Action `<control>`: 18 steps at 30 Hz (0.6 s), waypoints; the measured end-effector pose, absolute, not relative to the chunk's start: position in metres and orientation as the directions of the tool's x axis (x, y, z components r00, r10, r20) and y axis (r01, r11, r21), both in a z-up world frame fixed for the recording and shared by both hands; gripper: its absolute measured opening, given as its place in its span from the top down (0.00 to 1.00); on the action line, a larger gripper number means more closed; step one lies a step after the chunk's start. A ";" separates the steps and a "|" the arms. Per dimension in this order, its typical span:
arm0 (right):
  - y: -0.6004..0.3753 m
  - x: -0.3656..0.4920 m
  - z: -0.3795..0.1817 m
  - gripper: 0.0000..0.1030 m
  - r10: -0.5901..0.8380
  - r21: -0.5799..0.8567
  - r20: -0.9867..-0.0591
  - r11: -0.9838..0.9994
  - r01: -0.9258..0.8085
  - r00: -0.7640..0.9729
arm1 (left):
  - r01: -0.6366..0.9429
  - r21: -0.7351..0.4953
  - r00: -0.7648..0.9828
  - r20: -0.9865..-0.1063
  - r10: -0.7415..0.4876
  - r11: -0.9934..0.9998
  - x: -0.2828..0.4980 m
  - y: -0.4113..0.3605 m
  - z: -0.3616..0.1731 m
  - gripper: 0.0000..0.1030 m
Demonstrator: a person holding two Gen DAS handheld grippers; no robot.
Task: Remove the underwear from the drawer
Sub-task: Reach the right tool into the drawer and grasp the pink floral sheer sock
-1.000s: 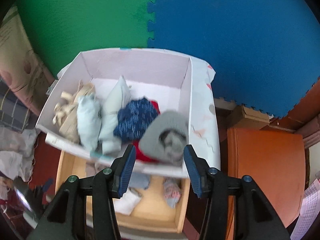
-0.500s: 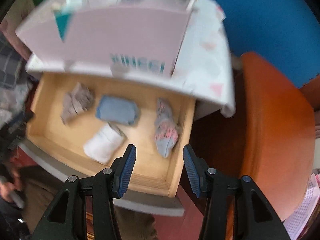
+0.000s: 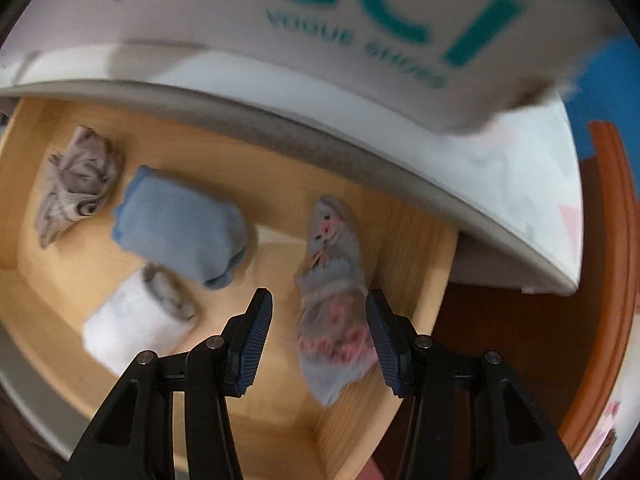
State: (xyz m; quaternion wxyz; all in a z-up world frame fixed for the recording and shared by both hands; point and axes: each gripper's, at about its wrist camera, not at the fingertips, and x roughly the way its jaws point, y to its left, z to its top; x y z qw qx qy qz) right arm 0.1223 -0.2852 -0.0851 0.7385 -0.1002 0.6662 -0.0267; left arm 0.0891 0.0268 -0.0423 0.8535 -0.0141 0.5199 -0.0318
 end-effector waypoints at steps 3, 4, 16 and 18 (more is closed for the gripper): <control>-0.286 0.121 -0.088 0.55 -0.188 -0.208 -0.969 0.971 -0.119 0.159 | 0.039 -0.062 0.452 -0.889 -0.072 0.997 0.090 0.027 -0.043 0.47; -0.286 0.119 -0.091 0.56 -0.199 -0.221 -0.967 0.967 -0.130 0.160 | 0.040 -0.063 0.450 -0.890 -0.074 0.997 0.090 0.026 -0.043 0.47; -0.255 0.105 -0.125 0.62 -0.183 -0.179 -0.983 0.954 -0.241 0.006 | 0.038 -0.063 0.445 -0.893 -0.073 0.997 0.091 0.026 -0.044 0.47; -0.253 0.100 -0.127 0.67 -0.126 -0.113 -0.991 0.971 -0.210 -0.048 | 0.039 -0.062 0.445 -0.892 -0.073 0.997 0.091 0.027 -0.044 0.47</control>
